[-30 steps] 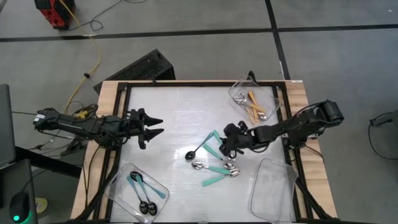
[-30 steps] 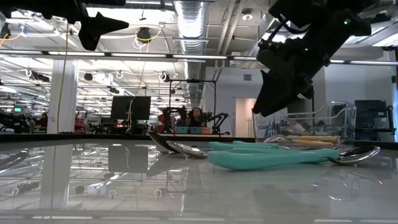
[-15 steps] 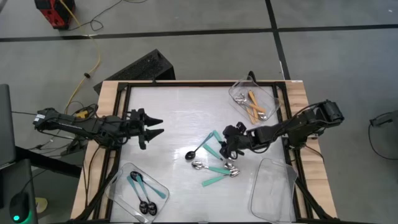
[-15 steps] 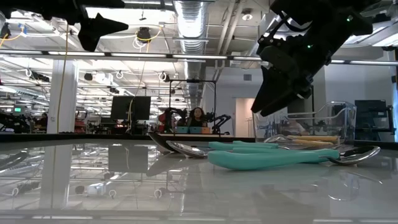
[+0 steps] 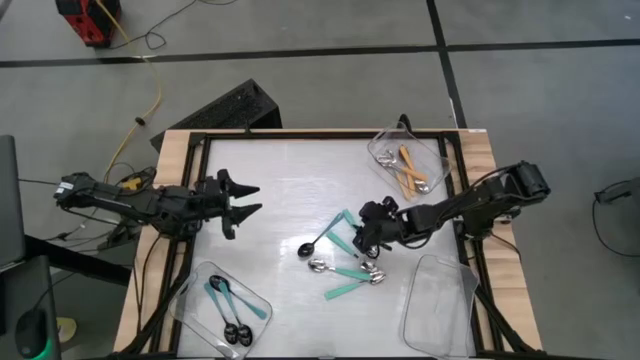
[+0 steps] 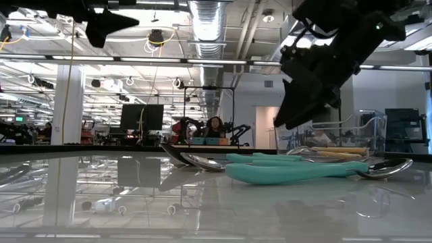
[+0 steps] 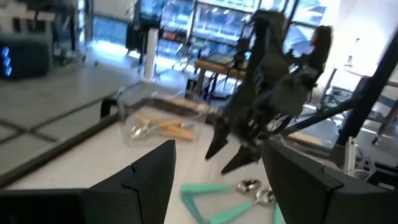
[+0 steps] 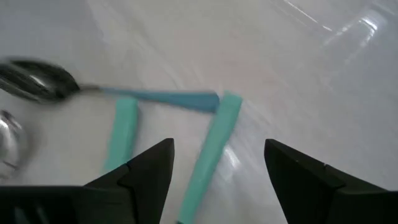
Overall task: Sort silverware by color (type)
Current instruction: Put the green spoon into the bottom right transparent bin
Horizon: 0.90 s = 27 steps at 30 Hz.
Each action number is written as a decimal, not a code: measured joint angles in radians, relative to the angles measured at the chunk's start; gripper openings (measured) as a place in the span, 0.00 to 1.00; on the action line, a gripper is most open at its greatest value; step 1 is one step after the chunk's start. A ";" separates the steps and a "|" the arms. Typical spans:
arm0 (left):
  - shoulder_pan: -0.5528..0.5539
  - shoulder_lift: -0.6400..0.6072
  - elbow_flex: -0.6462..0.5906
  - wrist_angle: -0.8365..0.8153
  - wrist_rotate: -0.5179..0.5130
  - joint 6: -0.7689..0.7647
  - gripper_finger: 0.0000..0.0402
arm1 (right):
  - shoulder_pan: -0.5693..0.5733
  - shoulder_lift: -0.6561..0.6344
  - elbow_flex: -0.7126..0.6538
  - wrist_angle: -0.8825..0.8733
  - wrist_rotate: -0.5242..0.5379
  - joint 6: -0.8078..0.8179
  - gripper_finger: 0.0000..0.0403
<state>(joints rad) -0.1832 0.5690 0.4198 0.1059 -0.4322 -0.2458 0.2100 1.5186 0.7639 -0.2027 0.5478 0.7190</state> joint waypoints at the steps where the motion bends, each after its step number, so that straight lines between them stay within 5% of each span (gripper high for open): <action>1: -0.007 0.000 0.000 0.015 -0.003 0.018 0.56 | 0.002 0.011 0.000 -0.008 0.000 0.008 0.69; 21: -0.054 0.000 -0.093 0.170 -0.033 0.084 0.56 | 0.046 0.142 0.000 0.003 0.003 0.107 0.69; 27: -0.054 -0.005 -0.193 0.379 -0.023 0.111 0.56 | 0.052 0.219 0.003 0.032 0.016 0.136 0.69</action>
<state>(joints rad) -0.2371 0.5642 0.2265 0.4850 -0.4549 -0.1349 0.2622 1.7374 0.7669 -0.1707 0.5643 0.8550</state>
